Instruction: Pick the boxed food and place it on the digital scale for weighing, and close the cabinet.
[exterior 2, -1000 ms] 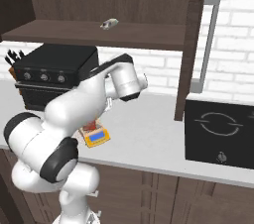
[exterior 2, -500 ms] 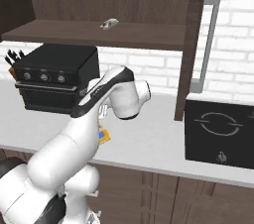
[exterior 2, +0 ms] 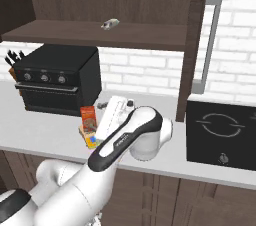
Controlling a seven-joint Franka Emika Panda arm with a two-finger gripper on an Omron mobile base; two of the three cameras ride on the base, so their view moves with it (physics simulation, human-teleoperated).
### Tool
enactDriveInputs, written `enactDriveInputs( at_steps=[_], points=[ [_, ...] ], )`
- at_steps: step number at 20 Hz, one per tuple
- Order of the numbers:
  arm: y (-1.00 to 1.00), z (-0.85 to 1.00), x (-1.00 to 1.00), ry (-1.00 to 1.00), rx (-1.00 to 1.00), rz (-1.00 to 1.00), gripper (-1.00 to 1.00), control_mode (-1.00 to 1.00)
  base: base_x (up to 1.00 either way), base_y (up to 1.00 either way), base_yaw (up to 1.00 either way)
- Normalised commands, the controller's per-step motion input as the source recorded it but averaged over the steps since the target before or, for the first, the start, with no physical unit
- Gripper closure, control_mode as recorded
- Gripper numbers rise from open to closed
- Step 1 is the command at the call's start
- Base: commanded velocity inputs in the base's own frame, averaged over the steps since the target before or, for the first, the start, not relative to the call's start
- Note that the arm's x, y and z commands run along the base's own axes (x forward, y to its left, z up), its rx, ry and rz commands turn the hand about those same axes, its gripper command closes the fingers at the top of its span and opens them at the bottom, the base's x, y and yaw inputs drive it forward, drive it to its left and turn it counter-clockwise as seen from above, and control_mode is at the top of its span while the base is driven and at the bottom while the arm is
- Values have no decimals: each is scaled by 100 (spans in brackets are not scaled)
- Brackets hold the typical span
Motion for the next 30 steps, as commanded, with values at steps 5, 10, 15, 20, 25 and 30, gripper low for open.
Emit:
enactDriveInputs(
  at_steps=[5,10,15,20,25,30],
  points=[
    [-72,-22,-34,-9,25,-7,-100,-100,0,0,0],
    [-89,0,21,0,28,-1,-100,-100,0,0,0],
    [-71,0,19,0,25,-7,-100,-100,0,0,0],
    [-60,16,30,1,20,-10,-100,-100,0,0,0],
    [-61,9,32,4,21,-7,-100,-100,0,0,0],
    [-60,0,30,5,15,-2,-100,-100,0,0,0]
  ],
)
